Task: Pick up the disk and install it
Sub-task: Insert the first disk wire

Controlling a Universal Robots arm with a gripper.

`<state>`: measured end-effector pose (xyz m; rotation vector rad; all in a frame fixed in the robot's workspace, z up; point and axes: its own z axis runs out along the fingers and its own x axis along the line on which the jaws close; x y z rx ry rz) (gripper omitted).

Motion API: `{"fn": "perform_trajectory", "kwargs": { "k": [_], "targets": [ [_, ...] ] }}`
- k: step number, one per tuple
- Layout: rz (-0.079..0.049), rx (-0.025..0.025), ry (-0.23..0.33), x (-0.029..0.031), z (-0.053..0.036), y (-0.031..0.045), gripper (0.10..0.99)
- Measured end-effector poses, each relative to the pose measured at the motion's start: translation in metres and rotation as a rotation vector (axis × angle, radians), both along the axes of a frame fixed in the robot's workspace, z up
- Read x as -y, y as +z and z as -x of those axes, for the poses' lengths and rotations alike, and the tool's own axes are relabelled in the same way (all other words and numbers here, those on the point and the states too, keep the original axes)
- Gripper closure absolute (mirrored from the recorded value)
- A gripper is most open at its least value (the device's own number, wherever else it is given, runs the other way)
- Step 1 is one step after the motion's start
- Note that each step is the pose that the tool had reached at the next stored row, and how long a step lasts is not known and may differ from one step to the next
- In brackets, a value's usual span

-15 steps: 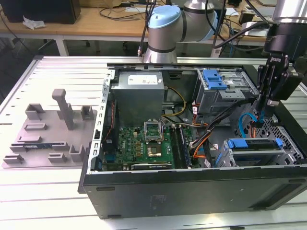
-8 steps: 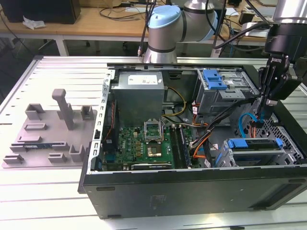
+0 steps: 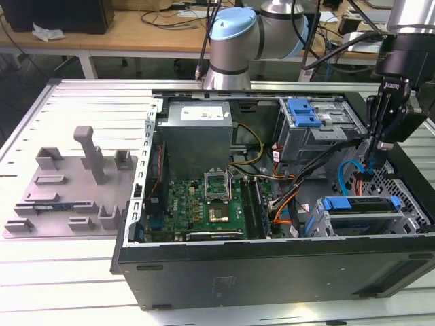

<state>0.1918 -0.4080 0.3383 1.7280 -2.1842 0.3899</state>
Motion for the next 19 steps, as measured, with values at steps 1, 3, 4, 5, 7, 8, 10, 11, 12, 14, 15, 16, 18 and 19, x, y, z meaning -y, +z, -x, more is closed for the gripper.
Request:
{"fn": "perform_trajectory", "kwargs": {
  "k": [1, 3, 4, 5, 7, 8, 10, 11, 12, 14, 15, 16, 18, 19],
  "targets": [
    [-0.007, 0.0005, 0.0, 0.0009, 0.0002, 0.0004, 0.918],
    [-0.009, 0.0008, 0.0, 0.0018, 0.0006, 0.0018, 0.918],
    [-0.011, 0.0014, 0.0, 0.0022, 0.001, 0.003, 0.918],
    [-0.011, 0.0016, 0.001, 0.0025, 0.0015, 0.0039, 0.918],
    [-0.011, 0.0024, 0.003, 0.0048, 0.0053, 0.0044, 0.918],
    [-0.011, 0.0028, 0.004, 0.0062, 0.0065, 0.0045, 0.918],
    [-0.011, 0.0035, 0.008, 0.0107, 0.0094, 0.0045, 0.918],
    [-0.011, 0.0047, 0.009, 0.0133, 0.0101, 0.0045, 0.918],
    [-0.011, 0.0054, 0.01, 0.0144, 0.0101, 0.0047, 0.918],
    [-0.011, 0.0068, 0.013, 0.0173, 0.0101, 0.006, 0.918],
    [-0.012, 0.0079, 0.016, 0.02, 0.0101, 0.007, 0.918],
    [-0.012, 0.0083, 0.019, 0.0216, 0.01, 0.0077, 0.918],
    [-0.012, 0.0083, 0.021, 0.0234, 0.0101, 0.0083, 0.918],
    [-0.013, 0.0083, 0.024, 0.0252, 0.0101, 0.0085, 0.918]
  ]
}}
